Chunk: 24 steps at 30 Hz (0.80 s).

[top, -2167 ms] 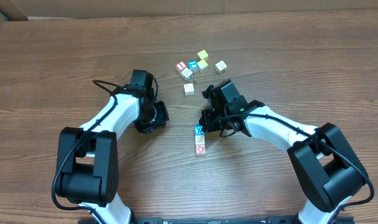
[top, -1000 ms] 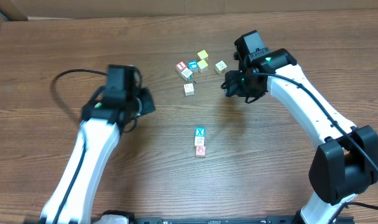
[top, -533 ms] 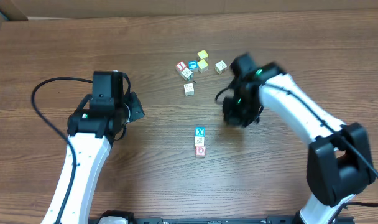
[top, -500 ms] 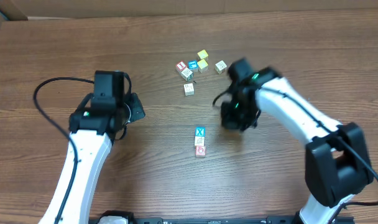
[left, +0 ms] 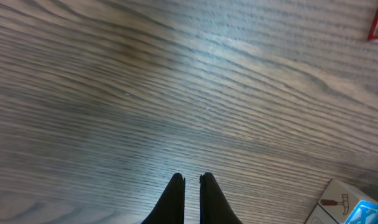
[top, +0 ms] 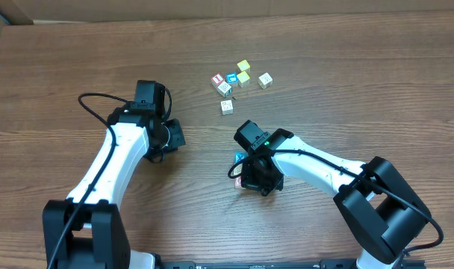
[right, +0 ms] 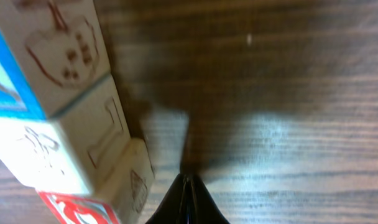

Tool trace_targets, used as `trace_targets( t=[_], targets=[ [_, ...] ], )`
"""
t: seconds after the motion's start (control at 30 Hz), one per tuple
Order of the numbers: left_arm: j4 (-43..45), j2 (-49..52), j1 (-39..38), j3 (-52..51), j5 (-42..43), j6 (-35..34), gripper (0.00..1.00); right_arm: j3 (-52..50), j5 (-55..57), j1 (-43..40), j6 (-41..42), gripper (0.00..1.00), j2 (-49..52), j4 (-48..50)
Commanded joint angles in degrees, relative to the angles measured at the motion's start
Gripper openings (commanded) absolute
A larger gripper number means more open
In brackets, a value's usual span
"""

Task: Flip 3 blocks

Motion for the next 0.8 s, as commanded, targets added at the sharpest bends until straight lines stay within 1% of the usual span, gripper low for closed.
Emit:
trace_targets(
  t=[0.0,0.13,0.77],
  targets=[
    [0.04,1.97,0.13,-0.09,4.26,3.63,0.04,-0.07,2.73,-0.22,2.29,0.04,-0.5,2.12],
    [0.0,3.52,-0.13,-0.11,4.9,5.6,0.04,-0.07,2.93,-0.22,2.08,0.04,-0.5,4.22],
    [0.28,4.22,-0.17,-0.11,4.92,5.55,0.04,-0.07,2.89,-0.22,1.92,0.04,-0.5,6.56]
  ],
)
